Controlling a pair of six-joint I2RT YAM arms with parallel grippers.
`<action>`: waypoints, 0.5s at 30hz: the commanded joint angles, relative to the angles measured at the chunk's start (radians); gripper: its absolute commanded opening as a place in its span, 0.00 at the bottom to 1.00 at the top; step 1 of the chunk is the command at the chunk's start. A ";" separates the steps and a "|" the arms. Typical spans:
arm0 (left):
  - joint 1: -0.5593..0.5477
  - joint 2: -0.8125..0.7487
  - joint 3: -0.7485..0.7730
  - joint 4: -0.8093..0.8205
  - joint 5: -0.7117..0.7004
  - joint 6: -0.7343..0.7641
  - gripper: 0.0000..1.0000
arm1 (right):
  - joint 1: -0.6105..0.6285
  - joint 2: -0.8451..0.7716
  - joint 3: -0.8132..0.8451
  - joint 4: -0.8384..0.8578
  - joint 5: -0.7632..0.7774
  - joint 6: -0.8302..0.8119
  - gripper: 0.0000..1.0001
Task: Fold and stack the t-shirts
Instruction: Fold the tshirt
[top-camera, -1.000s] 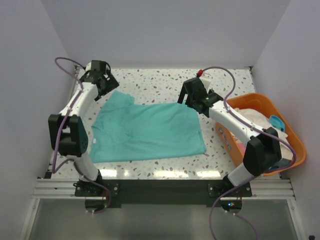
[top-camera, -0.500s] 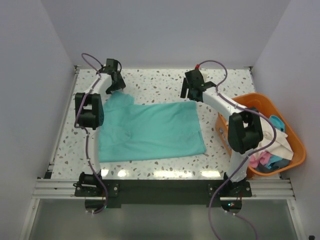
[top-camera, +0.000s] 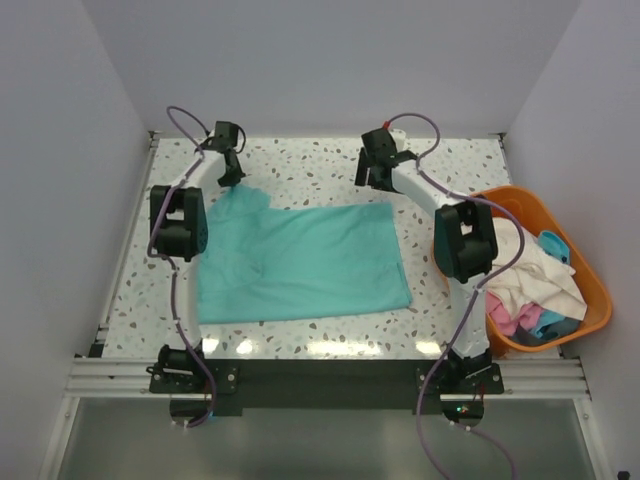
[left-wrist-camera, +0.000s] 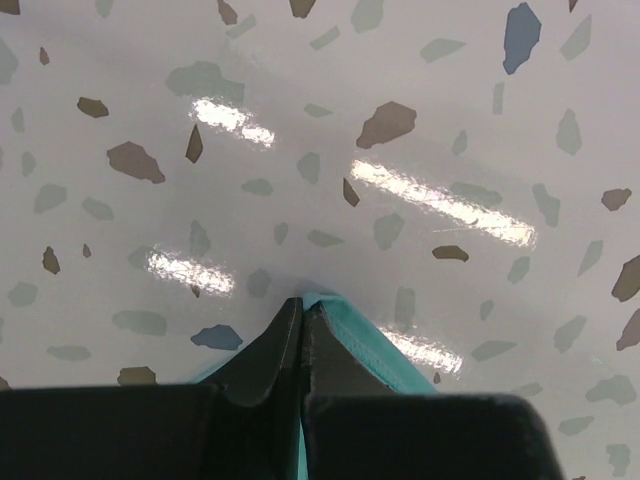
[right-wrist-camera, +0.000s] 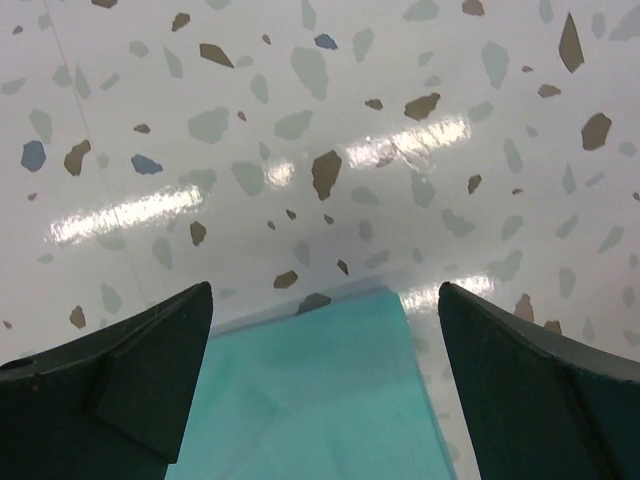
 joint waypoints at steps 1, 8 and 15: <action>-0.024 -0.036 -0.043 -0.014 0.015 0.043 0.00 | -0.007 0.088 0.120 -0.041 0.003 0.003 0.98; -0.024 -0.176 -0.141 0.081 0.015 0.047 0.00 | -0.009 0.144 0.137 -0.098 0.032 0.040 0.94; -0.024 -0.260 -0.228 0.123 0.020 0.075 0.00 | -0.012 0.172 0.108 -0.070 0.014 0.014 0.73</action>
